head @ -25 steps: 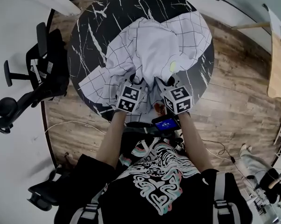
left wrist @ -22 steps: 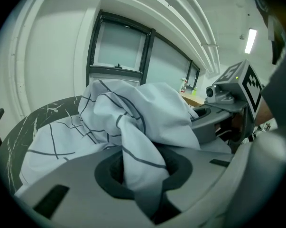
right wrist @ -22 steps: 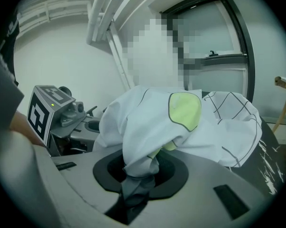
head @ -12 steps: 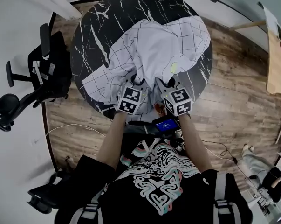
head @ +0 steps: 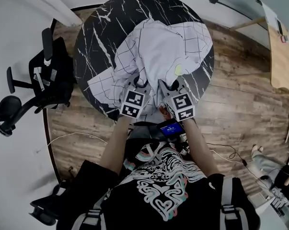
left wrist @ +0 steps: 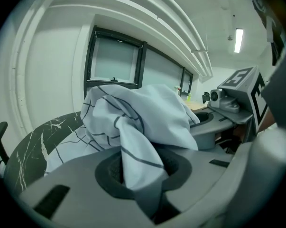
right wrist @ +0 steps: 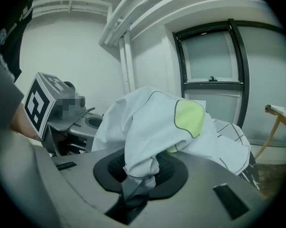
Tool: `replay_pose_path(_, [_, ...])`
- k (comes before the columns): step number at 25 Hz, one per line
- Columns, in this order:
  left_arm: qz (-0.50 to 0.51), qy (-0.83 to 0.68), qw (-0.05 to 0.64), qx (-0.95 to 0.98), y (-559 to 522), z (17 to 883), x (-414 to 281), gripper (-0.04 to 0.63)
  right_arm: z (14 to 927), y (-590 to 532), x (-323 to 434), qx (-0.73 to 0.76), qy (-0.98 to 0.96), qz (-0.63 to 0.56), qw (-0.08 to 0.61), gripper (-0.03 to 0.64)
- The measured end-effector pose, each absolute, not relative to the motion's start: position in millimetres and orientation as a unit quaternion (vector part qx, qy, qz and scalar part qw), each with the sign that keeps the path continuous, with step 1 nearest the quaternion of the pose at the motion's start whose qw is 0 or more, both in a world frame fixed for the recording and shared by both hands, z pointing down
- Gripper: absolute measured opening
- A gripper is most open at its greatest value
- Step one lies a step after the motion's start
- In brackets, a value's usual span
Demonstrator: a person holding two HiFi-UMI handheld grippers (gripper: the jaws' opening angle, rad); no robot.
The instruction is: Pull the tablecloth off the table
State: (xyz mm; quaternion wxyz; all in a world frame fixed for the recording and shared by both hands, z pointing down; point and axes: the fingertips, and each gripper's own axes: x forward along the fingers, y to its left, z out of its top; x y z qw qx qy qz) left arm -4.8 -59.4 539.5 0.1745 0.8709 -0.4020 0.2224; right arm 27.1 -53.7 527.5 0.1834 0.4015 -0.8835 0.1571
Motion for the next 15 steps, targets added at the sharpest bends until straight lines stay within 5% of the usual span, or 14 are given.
replay_pose_path(15, [0.205, -0.402, 0.14, 0.881, -42, 486, -25, 0.071, 476, -35, 6, 0.428, -0.881, 0.131, 0.151, 0.077])
